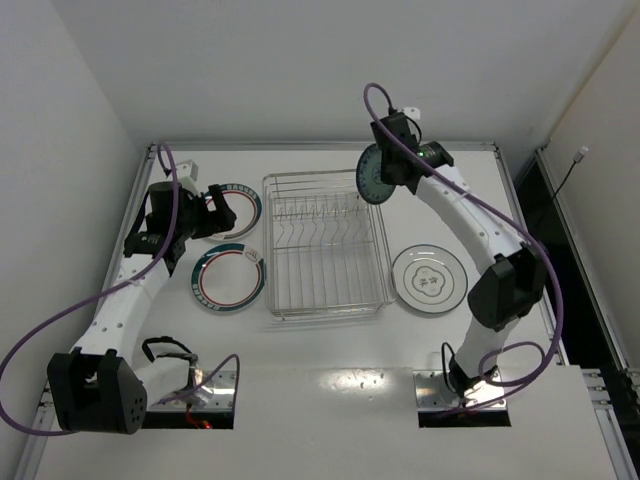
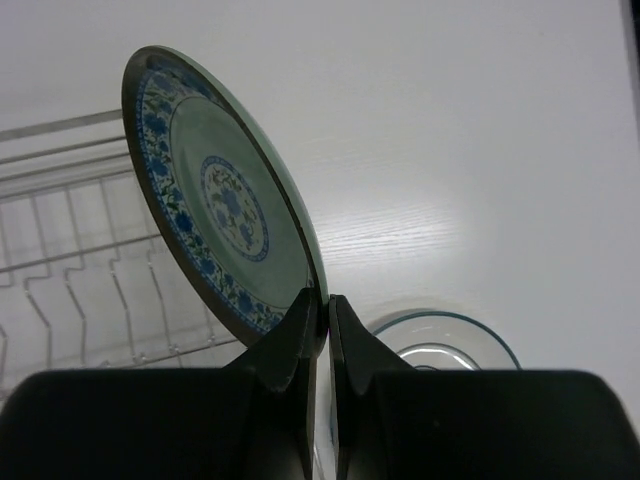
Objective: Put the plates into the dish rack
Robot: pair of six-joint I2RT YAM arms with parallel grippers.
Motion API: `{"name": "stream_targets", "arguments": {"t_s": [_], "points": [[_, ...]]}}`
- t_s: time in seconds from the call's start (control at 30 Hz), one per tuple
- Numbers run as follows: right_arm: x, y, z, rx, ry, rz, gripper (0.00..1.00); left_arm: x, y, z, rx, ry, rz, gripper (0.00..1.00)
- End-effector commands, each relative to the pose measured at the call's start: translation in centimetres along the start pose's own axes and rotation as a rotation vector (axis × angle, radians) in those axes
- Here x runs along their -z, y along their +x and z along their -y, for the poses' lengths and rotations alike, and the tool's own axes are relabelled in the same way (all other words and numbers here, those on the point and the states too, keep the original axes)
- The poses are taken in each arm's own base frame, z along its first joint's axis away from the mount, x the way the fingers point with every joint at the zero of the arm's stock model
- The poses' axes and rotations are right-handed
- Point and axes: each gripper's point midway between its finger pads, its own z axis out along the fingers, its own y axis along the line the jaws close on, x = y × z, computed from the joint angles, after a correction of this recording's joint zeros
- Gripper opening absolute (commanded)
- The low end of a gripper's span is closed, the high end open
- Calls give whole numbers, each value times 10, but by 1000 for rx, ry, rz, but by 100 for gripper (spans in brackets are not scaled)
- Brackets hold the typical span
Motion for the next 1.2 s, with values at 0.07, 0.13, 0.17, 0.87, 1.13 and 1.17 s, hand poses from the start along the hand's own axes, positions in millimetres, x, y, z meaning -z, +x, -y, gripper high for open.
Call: {"name": "stream_targets", "arguments": {"t_s": [0.07,0.13,0.17,0.87,1.13,1.17], "points": [[14,-13,7,56,177,60,0,4,-19,5,-11,7,48,82],[11,-8,1,75,186,43,0,4,-19,5,-11,7,48,82],[8,-1,-7,97,199,26,0,1,-17,4,-10,4,39,82],[19,11,-22,145,339,61,0,2,-21,6,-11,7,48,82],[32,8,-22,151,326,83,0,2,-21,6,-11,7,48,82],[32,7,-23,144,323,89,0,2,-21,6,-11,7,48,82]]}}
